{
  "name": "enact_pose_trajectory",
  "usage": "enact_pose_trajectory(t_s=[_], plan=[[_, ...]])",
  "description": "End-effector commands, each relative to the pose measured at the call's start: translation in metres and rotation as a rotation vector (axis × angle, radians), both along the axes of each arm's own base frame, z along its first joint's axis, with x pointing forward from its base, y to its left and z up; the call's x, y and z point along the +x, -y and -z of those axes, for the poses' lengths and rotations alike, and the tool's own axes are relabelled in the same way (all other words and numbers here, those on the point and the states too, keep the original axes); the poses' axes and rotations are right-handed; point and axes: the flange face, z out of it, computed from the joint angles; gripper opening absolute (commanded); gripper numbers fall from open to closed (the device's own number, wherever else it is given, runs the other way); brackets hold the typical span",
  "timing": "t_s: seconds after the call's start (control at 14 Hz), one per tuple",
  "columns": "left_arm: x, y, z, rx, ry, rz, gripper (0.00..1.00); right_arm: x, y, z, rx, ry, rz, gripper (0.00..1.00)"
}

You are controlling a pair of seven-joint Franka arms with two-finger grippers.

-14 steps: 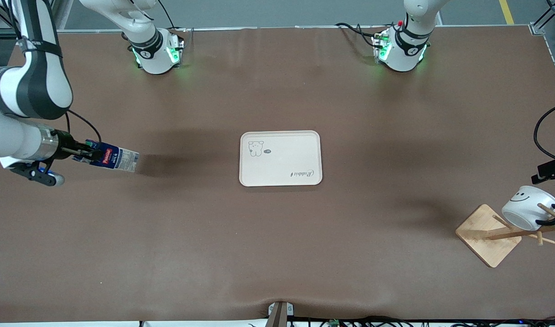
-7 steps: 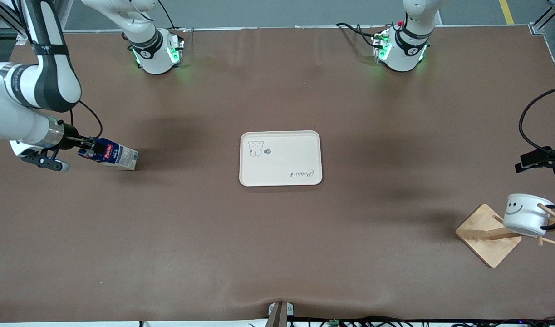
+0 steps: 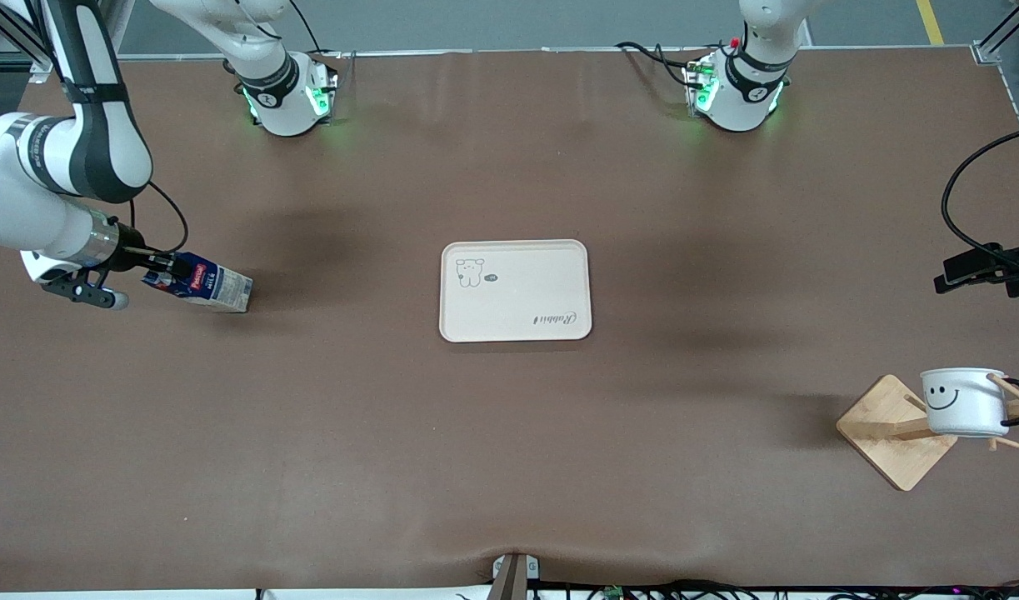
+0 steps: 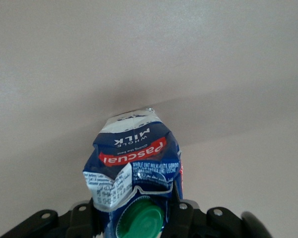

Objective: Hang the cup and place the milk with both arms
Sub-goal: 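Set the milk carton on the table and open the right gripper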

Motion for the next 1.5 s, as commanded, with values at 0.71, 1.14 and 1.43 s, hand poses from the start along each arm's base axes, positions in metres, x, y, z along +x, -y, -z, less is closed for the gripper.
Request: enact_pose_trajectory(t_s=[0.71,1.14,1.43], plan=[[-0.015,0.075,-0.014,0.018,-0.058,-0.092,1.0,-0.004,-0.005,-0.011,-0.008,0.017,-0.023,1.0],[-0.022,0.095,-0.015,0.026,-0.097,-0.161,1.0,0.055,-0.017,-0.155,0.0,0.067,-0.077,1.0],[-0.022,0.098,-0.015,0.024,-0.097,-0.152,1.0,0.092,-0.03,-0.216,-0.001,0.163,-0.099,1.0]])
